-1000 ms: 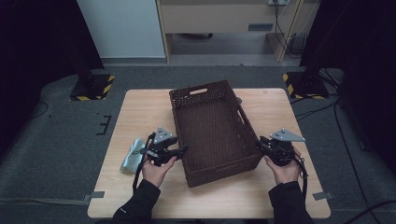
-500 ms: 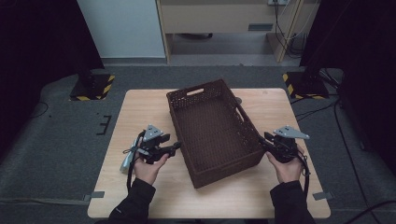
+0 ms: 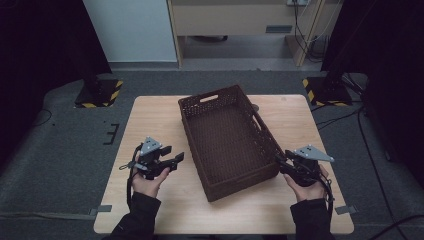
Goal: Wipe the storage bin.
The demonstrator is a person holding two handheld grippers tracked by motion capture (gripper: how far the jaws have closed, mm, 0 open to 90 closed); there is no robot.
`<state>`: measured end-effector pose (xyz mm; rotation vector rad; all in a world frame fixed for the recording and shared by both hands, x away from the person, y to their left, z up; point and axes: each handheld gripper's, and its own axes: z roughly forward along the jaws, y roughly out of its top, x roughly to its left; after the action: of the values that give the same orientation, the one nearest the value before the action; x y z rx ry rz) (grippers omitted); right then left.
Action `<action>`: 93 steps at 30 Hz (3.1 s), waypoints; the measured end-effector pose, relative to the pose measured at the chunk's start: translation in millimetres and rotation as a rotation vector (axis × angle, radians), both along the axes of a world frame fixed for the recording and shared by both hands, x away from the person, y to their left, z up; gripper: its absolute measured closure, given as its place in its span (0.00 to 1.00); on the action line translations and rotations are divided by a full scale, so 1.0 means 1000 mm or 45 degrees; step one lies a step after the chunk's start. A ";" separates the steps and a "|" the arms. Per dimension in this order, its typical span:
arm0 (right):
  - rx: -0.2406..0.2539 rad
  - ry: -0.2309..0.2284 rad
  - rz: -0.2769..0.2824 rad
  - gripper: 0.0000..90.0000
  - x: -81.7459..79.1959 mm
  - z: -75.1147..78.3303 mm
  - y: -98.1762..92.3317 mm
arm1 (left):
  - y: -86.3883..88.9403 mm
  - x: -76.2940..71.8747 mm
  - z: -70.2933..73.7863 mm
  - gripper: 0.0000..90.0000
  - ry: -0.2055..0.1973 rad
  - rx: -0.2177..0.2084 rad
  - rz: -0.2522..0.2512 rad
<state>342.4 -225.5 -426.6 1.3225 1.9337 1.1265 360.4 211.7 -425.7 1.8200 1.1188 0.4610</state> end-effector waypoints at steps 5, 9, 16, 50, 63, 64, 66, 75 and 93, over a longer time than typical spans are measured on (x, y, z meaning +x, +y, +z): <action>-0.019 0.033 -0.010 0.79 -0.002 -0.002 0.002 | 0.002 0.001 -0.005 0.45 0.021 0.003 0.009; -0.036 0.018 -0.022 0.85 0.001 -0.004 0.002 | 0.002 0.002 -0.006 0.44 0.026 0.008 0.003; -0.049 -0.006 -0.036 0.88 0.008 -0.007 -0.004 | 0.004 0.003 -0.006 0.44 0.027 0.005 0.013; 0.058 0.005 -0.152 0.52 0.025 -0.013 -0.017 | 0.014 0.007 -0.003 0.42 0.017 -0.012 0.043; 0.034 0.013 -0.205 0.45 0.024 -0.014 -0.004 | 0.021 0.011 -0.003 0.42 0.018 -0.016 0.072; 0.029 0.011 -0.206 0.45 0.026 -0.014 -0.005 | 0.022 0.012 -0.003 0.42 0.016 -0.016 0.075; 0.020 0.005 -0.213 0.45 0.030 -0.015 -0.005 | 0.024 0.013 -0.003 0.42 0.017 -0.015 0.081; 0.044 0.000 -0.227 0.39 0.035 -0.016 -0.006 | 0.030 0.017 -0.002 0.41 0.006 -0.017 0.103; 0.044 -0.002 -0.282 0.22 0.045 -0.022 -0.002 | 0.023 0.025 0.001 0.42 -0.020 0.075 0.121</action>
<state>387.7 -227.9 -449.0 1.5116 1.7233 1.0548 385.4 235.0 -424.9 1.8160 1.1959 0.5683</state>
